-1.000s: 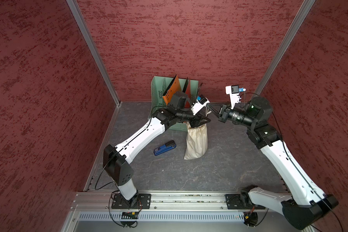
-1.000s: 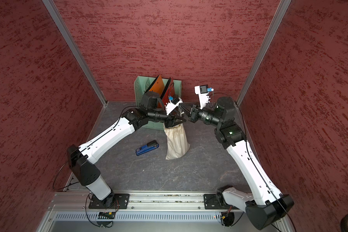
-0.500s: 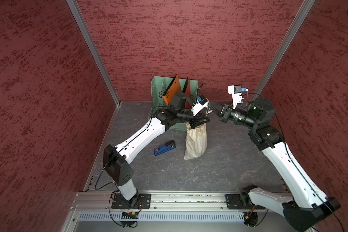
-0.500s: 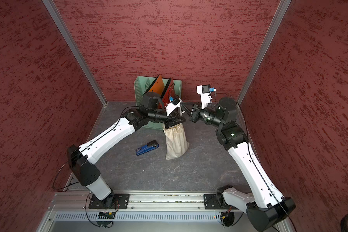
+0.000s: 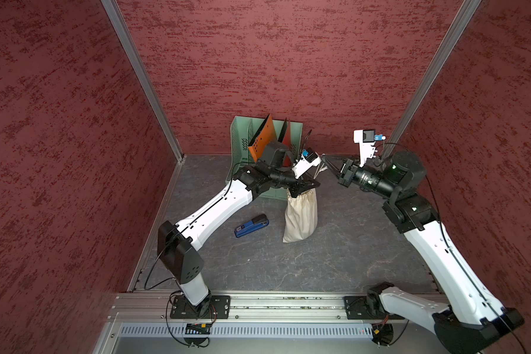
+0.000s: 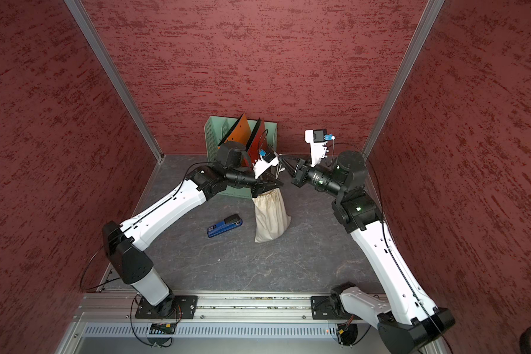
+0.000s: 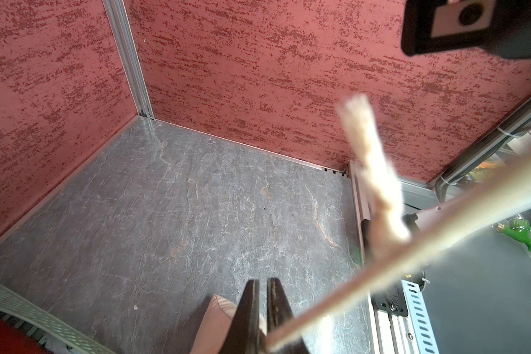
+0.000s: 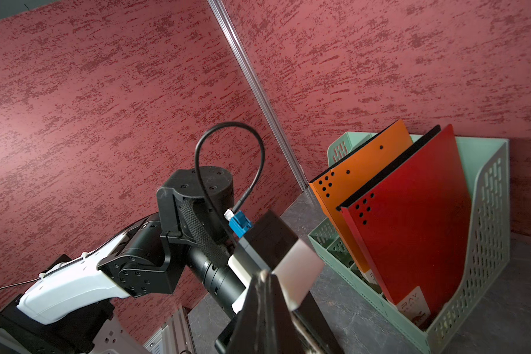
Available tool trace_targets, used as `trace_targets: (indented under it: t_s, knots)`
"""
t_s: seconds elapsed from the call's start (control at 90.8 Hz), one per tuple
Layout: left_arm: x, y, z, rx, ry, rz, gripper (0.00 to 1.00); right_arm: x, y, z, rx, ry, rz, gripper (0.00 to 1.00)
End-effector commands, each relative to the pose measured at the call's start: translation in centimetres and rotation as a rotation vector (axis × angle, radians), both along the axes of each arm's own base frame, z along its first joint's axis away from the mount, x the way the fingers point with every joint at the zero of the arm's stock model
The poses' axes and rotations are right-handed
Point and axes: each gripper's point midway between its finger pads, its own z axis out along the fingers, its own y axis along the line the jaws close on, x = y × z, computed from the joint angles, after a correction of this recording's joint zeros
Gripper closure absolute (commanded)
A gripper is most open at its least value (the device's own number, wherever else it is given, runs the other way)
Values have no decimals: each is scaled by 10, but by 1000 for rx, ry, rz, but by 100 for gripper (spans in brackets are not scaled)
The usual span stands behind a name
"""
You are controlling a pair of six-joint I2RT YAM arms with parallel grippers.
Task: Close the soil bag
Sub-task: Frap the soil bag at the center of the board.
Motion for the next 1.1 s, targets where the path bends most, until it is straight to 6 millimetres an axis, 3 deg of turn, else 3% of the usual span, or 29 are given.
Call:
trace_targets:
  t_s: [0.0,0.176,0.397,1.091]
  knots:
    - [-2,9,-28,118,24,20,92,-27,-16,67,86,-205,-47,100]
    - [-5,16,-45,199,20,27,96,-22,-25,73,96,-199,-108,100]
    - [-7,21,-51,231,12,37,97,-21,-31,80,115,-207,-147,100]
    - [0,40,-72,376,-20,90,91,-24,-37,106,152,-245,-175,100]
